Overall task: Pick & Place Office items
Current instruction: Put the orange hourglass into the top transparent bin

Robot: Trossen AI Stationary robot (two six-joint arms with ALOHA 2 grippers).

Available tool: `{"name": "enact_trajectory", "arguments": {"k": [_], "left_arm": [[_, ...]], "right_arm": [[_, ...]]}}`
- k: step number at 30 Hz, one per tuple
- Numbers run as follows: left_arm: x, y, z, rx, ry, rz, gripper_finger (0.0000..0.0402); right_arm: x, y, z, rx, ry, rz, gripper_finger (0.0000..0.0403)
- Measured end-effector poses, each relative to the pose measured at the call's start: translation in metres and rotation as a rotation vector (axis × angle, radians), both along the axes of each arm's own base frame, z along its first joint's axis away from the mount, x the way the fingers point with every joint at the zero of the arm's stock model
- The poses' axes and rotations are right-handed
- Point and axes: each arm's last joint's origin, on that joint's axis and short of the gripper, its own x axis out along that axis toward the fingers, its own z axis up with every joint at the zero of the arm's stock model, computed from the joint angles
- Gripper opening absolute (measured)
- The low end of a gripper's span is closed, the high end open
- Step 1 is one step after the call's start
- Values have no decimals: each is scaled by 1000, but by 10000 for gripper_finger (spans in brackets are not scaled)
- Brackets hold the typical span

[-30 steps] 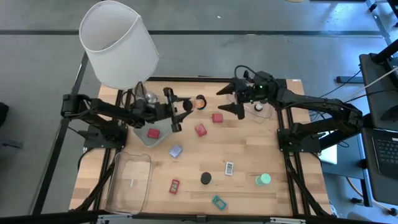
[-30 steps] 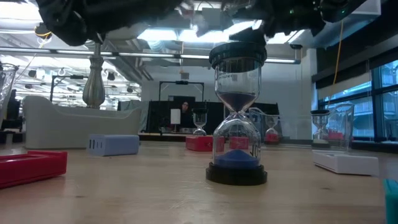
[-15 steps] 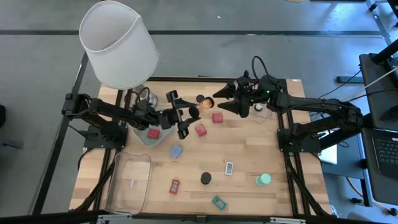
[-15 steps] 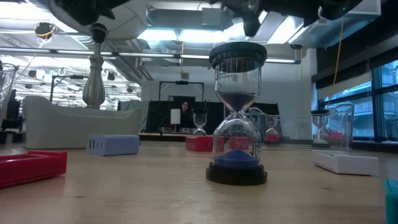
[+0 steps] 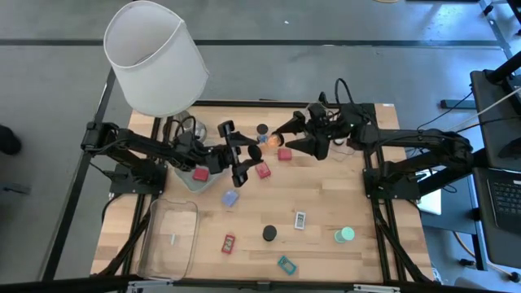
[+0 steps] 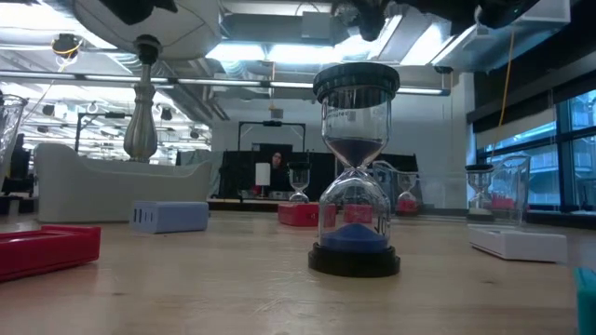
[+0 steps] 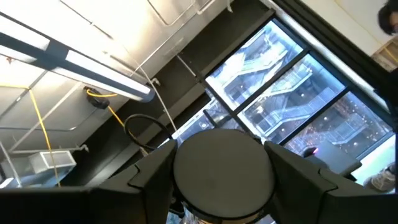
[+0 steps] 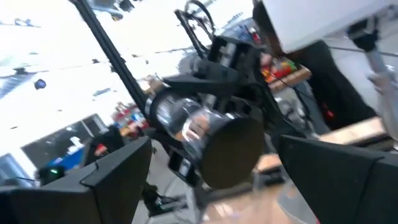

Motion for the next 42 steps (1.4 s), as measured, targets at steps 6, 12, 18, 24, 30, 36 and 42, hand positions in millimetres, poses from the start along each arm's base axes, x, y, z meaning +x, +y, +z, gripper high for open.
{"name": "enact_trajectory", "arguments": {"k": [6,12,18,24,30,36,42], "left_arm": [[0,-1,2,53,-19,-19,211],[-1,-1,3,59,-26,-16,211],[-1,-1,3,82,-30,-2,211],[-1,0,3,102,-32,30,213],[0,0,2,107,-20,52,216],[0,0,1,86,-12,61,217],[1,-1,0,82,-2,72,217]], "right_arm": [[9,3,-4,10,-38,21,352],[19,1,-6,2,-83,16,352],[38,-1,0,-21,-88,85,352],[52,-2,-3,-30,-70,126,341],[51,-2,-2,-52,-71,183,307],[51,-5,-3,-56,-67,185,285],[49,-12,-3,-62,-68,178,281]]}}
